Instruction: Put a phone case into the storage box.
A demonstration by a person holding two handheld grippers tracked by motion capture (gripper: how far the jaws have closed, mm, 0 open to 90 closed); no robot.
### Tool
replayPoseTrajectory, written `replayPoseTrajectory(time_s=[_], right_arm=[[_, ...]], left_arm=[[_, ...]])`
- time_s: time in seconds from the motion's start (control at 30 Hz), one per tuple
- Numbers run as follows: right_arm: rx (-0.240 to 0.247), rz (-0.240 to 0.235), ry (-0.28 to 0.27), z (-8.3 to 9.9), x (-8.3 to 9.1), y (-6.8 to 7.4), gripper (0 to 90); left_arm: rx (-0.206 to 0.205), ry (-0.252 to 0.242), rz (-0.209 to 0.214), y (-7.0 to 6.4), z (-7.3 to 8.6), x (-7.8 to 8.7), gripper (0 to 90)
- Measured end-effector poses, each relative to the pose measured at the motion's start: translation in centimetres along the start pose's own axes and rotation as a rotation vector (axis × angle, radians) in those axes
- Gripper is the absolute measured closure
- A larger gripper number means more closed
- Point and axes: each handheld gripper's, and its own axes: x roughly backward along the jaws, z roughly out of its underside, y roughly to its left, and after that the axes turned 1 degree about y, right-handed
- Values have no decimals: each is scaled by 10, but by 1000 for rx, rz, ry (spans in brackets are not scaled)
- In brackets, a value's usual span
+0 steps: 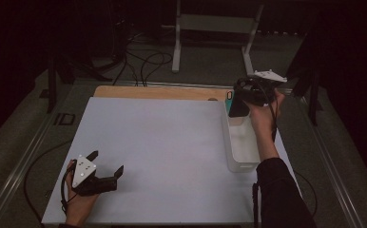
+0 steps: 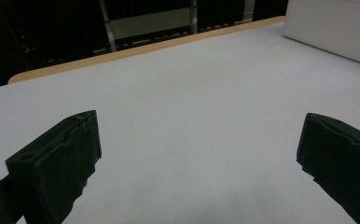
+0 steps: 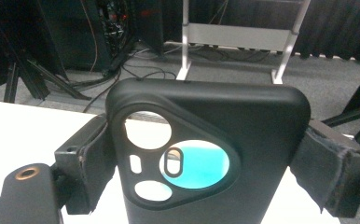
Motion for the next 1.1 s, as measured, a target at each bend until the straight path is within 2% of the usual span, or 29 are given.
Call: replayPoseTrajectory(time_s=[0.5,1.1], right_arm=[[-6,20,72,21,-22,0,143],[-4,37,131,38,-41,2,140]], left_arm=[[0,2,2,0,0,-1,2],[4,5,7,0,0,-1,2]])
